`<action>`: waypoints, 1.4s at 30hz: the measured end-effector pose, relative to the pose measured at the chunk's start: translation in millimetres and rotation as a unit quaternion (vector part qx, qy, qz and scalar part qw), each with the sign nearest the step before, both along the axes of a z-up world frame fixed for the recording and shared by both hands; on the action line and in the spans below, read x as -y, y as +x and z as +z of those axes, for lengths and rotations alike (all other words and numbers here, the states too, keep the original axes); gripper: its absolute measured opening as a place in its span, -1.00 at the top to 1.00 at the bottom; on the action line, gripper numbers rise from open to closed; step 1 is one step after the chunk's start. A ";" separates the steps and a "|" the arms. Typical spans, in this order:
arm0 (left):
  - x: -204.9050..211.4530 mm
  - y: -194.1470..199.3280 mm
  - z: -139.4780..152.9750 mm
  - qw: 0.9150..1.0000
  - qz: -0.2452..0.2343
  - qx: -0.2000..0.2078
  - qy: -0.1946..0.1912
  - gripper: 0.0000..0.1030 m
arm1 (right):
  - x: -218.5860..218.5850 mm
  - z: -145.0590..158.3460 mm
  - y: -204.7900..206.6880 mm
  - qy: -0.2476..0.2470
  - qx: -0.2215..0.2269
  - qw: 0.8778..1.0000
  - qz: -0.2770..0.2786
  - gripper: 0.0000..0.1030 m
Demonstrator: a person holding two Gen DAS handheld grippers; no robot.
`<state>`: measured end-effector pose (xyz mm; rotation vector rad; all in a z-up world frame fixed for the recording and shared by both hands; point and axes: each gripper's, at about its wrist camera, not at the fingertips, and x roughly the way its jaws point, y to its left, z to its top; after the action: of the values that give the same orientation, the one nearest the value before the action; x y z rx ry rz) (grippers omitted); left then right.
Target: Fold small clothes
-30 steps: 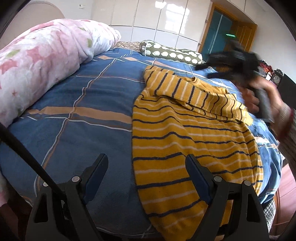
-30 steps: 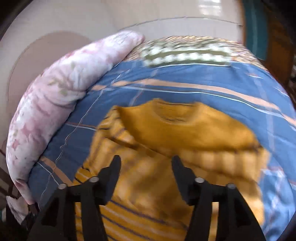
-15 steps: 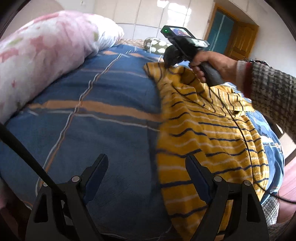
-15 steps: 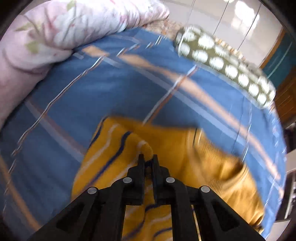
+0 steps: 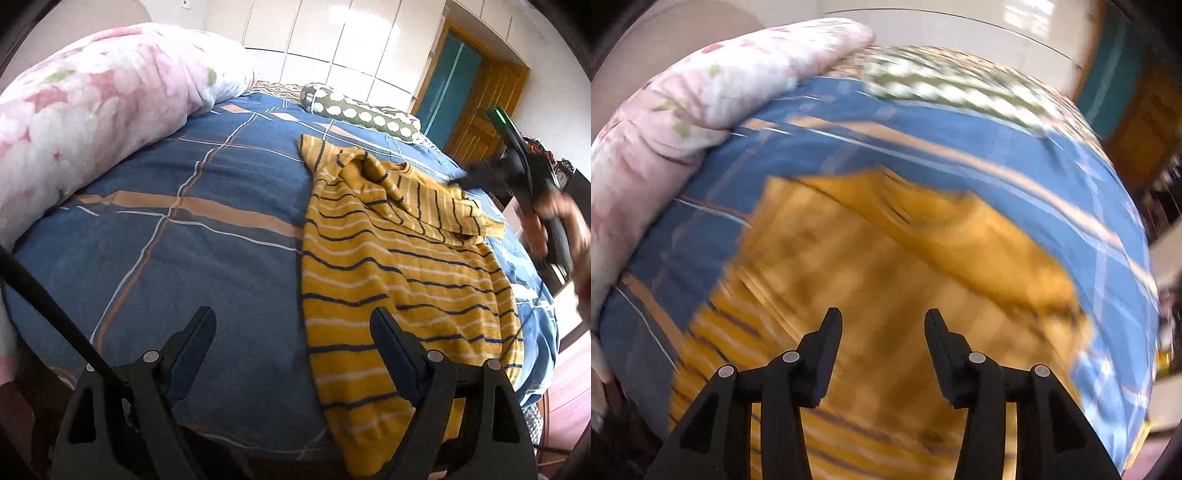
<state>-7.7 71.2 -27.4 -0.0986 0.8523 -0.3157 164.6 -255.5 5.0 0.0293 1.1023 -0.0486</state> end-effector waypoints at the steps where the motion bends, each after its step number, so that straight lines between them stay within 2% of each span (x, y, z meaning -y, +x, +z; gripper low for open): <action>1: 1.5 -3.2 2.3 1.000 0.000 0.001 0.002 -0.63 | 19.5 -4.9 -13.8 0.002 0.001 1.000 -0.027 0.02; 3: 5.2 -9.4 7.7 1.000 -0.001 0.007 0.007 -0.63 | 59.3 -13.8 -37.7 0.035 0.009 0.997 -0.075 0.02; 6: 14.7 -13.8 16.6 0.999 -0.003 0.020 0.027 -0.63 | 93.6 -17.7 -62.3 0.114 0.044 0.986 -0.112 0.02; 9: 26.6 -6.5 26.0 0.998 -0.006 0.034 0.045 -0.64 | 93.7 -23.9 -70.3 0.166 0.068 0.980 -0.083 0.02; 10: 30.1 -2.1 28.0 0.998 -0.008 0.033 0.047 -0.64 | 91.2 -28.5 -68.3 0.164 0.064 0.982 -0.071 0.03; 11: 32.1 1.2 28.9 0.998 -0.009 0.032 0.046 -0.64 | 89.9 -36.8 -63.4 0.141 0.056 0.987 -0.059 0.04; 12: 33.4 5.0 28.2 0.998 -0.009 0.028 0.047 -0.64 | 92.0 -44.5 -59.9 0.115 0.044 0.991 -0.058 0.20; 13: 34.3 9.1 26.4 0.998 -0.008 0.024 0.050 -0.64 | 100.5 -54.1 -57.5 0.094 0.027 0.993 -0.070 0.71; 14: 34.3 12.2 24.7 0.998 -0.007 0.021 0.054 -0.64 | 118.3 -60.7 -57.5 0.116 0.020 0.989 -0.091 0.93; 15: 34.6 19.0 22.3 0.998 -0.006 0.019 0.061 -0.64 | 131.5 -60.8 -60.2 0.153 0.023 0.982 -0.105 1.00; 16: 35.2 24.3 21.4 0.998 -0.006 0.019 0.065 -0.64 | 143.7 -61.0 -62.3 0.186 0.020 0.974 -0.124 1.00; 17: 36.9 33.6 20.5 0.997 -0.003 0.021 0.069 -0.64 | 145.1 -59.4 -62.3 0.184 0.018 0.975 -0.127 1.00; 20: 47.9 72.5 18.0 0.998 -0.005 0.017 0.064 -0.68 | 126.7 -52.6 -60.3 0.119 0.017 0.987 -0.103 1.00; 23: 71.1 122.5 10.4 0.998 -0.018 -0.016 0.062 -0.68 | 114.0 -52.8 -58.9 0.083 0.021 0.992 -0.091 1.00; 27: 97.4 183.4 22.7 1.000 0.000 -0.021 0.018 -0.68 | 120.2 -59.7 -62.7 0.098 0.032 0.990 -0.094 1.00; 29: 110.3 210.5 27.0 0.999 0.014 -0.021 0.022 -0.68 | 123.3 -62.6 -61.8 0.109 0.035 0.989 -0.096 1.00; 30: 118.5 223.2 26.7 0.999 0.017 -0.021 0.028 -0.68 | 124.7 -63.9 -63.8 0.114 0.036 0.988 -0.096 1.00; 32: 143.8 246.4 15.0 0.997 -0.004 -0.033 0.075 -0.68 | 126.2 -65.0 -63.0 0.124 0.040 0.987 -0.097 1.00; 33: 155.5 253.5 3.1 0.993 -0.011 -0.042 0.113 -0.69 | 126.9 -65.7 -63.1 0.128 0.042 0.986 -0.097 1.00; 35: 165.8 259.1 -20.4 0.979 -0.016 -0.064 0.193 -0.68 | 128.0 -66.8 -64.4 0.134 0.048 0.985 -0.097 1.00; 36: 163.7 257.0 -29.5 0.974 -0.023 -0.073 0.213 -0.69 | 128.1 -67.1 -64.9 0.136 0.051 0.985 -0.096 1.00; 39: 142.2 237.8 -30.4 0.972 -0.016 -0.063 0.225 -0.69 | 125.7 -66.7 -65.2 0.131 0.054 0.986 -0.092 1.00; 42: 104.3 210.8 -34.7 0.963 0.022 -0.074 0.257 -0.68 | 125.3 -66.3 -67.2 0.128 0.057 0.985 -0.096 1.00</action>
<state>203.1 -33.2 -62.1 0.3463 1.0559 -0.0378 97.3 -380.8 -61.2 0.3656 0.9835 -0.0778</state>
